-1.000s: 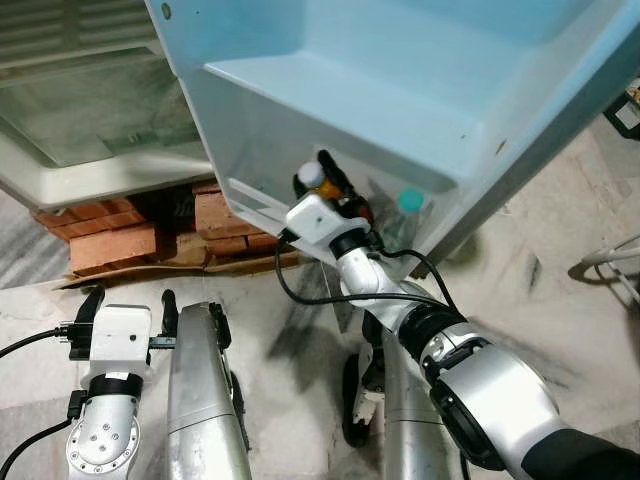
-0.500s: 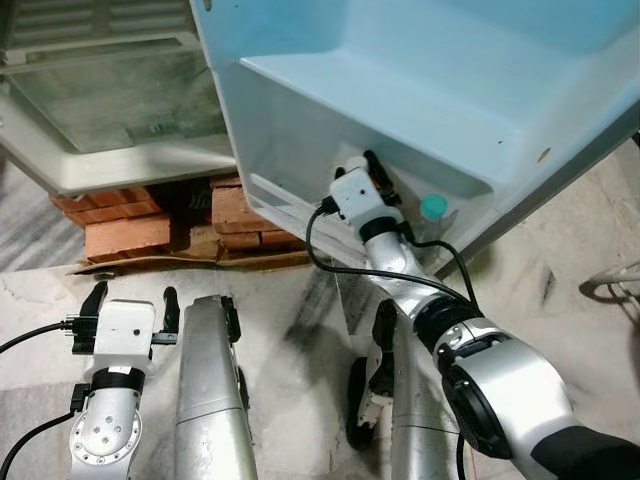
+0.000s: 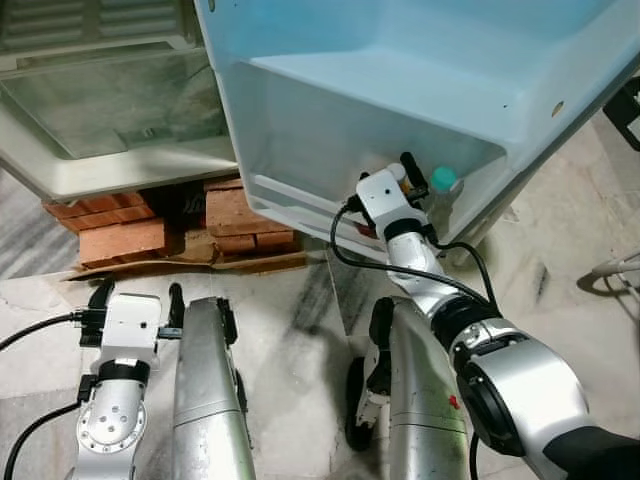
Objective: Restocking fridge
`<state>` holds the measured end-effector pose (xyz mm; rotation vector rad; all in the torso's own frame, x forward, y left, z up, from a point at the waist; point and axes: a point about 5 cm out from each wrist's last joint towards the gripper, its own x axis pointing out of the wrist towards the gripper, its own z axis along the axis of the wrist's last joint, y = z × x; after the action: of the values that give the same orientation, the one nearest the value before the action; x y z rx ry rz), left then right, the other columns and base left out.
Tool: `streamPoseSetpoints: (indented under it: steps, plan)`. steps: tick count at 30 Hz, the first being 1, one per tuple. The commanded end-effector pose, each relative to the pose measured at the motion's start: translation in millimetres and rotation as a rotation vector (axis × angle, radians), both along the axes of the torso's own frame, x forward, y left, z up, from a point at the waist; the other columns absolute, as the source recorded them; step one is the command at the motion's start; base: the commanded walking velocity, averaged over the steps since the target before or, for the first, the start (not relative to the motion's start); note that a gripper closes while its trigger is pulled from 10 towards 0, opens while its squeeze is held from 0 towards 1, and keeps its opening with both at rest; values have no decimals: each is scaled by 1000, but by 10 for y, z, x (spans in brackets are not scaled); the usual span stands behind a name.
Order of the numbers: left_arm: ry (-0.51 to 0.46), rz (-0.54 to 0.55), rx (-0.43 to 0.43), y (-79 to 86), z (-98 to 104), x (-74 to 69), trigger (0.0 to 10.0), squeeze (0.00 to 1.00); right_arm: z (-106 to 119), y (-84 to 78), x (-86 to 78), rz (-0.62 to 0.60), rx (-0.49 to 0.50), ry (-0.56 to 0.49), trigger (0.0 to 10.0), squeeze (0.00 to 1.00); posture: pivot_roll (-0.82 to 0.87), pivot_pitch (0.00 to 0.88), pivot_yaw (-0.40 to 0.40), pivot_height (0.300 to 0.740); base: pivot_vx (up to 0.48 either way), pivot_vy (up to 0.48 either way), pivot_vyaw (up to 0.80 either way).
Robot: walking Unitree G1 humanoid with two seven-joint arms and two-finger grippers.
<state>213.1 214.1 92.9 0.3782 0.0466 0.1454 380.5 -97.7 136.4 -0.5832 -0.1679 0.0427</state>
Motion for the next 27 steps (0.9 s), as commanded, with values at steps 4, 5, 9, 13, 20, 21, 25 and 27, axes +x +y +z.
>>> streamPoseSetpoints:
  steps: [4,5,9,13,20,21,25,27]
  plan:
    - [24,1,17,34,-60,-5,10000,0,82,-32,37,-21,36,-21,10000,1000,184,272,-31,491,0,0,0]
    - [22,3,17,39,-59,5,10000,0,134,-20,54,-16,49,-36,10000,1000,183,269,-32,491,0,0,0]
    - [17,6,20,54,-62,35,10000,0,256,3,94,-1,91,-61,10000,1000,174,243,-32,491,0,0,0]
    - [8,10,23,77,-60,84,10000,0,359,12,126,15,136,-77,10000,1000,164,214,-30,491,0,0,0]
    - [-2,10,29,102,-64,151,10000,0,399,-23,136,23,190,-82,10000,1000,148,182,-19,491,0,0,0]
    - [-4,9,29,104,-65,167,10000,0,406,-32,136,27,202,-83,10000,1000,144,174,-16,491,0,0,0]
    - [-6,6,27,101,-63,196,10000,0,450,-64,121,52,247,-118,10000,1000,141,169,-10,491,0,0,0]
    - [-5,-12,25,84,-68,214,10000,0,449,-70,106,70,267,-126,10000,1000,131,151,-8,491,0,0,0]
